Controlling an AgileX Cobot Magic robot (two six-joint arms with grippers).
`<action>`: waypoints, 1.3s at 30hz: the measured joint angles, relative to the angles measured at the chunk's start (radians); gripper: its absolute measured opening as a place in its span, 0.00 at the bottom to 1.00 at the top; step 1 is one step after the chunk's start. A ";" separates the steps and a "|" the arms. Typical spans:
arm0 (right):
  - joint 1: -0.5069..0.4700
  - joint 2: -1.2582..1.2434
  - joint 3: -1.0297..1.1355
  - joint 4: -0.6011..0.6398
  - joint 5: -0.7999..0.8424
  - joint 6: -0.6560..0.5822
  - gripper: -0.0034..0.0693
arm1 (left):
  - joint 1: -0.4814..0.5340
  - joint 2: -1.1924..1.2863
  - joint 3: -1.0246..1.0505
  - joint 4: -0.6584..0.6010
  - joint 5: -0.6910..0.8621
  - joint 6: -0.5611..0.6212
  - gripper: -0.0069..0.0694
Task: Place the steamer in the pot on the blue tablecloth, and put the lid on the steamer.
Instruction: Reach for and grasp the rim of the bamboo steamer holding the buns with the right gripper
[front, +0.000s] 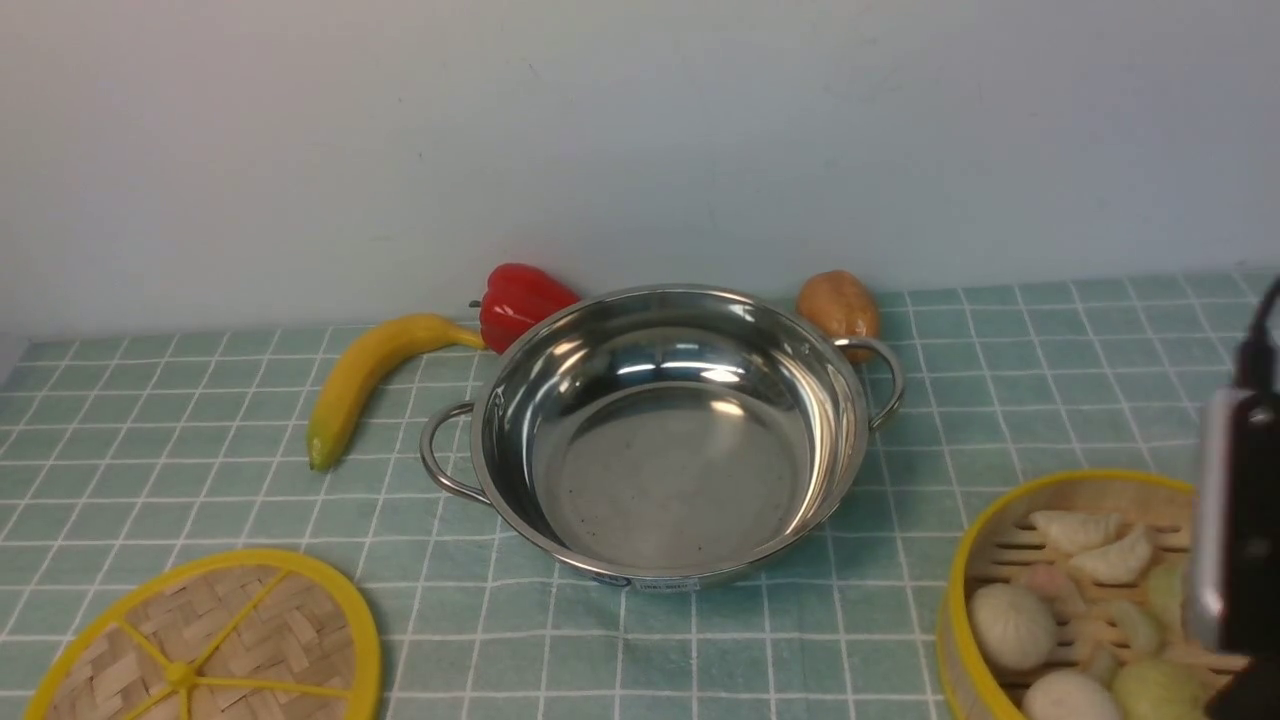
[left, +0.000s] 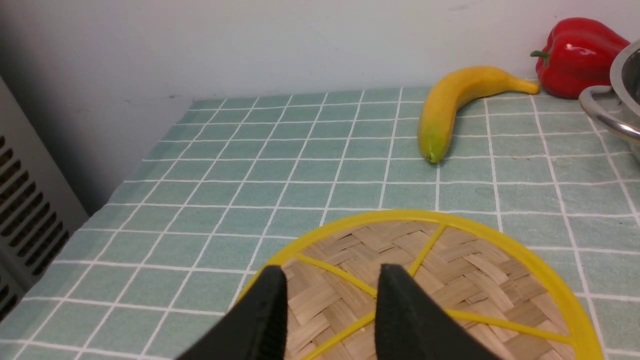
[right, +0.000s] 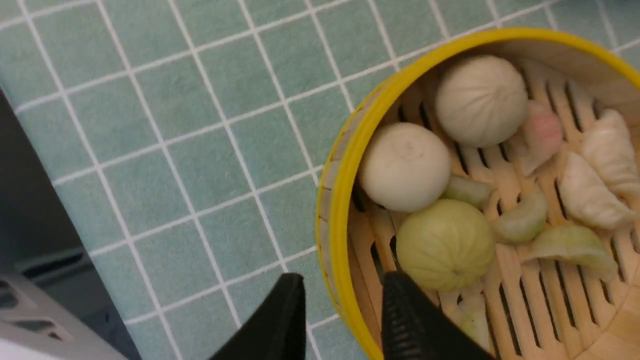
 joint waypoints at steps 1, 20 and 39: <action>0.027 0.037 0.000 -0.026 -0.001 0.010 0.38 | 0.000 0.000 0.000 0.000 0.000 0.000 0.41; 0.063 0.192 0.096 -0.070 -0.003 0.185 0.38 | 0.000 0.000 0.000 0.000 0.000 0.000 0.41; 0.063 0.255 0.171 -0.215 -0.271 0.157 0.38 | 0.000 0.000 0.000 0.000 0.000 0.000 0.41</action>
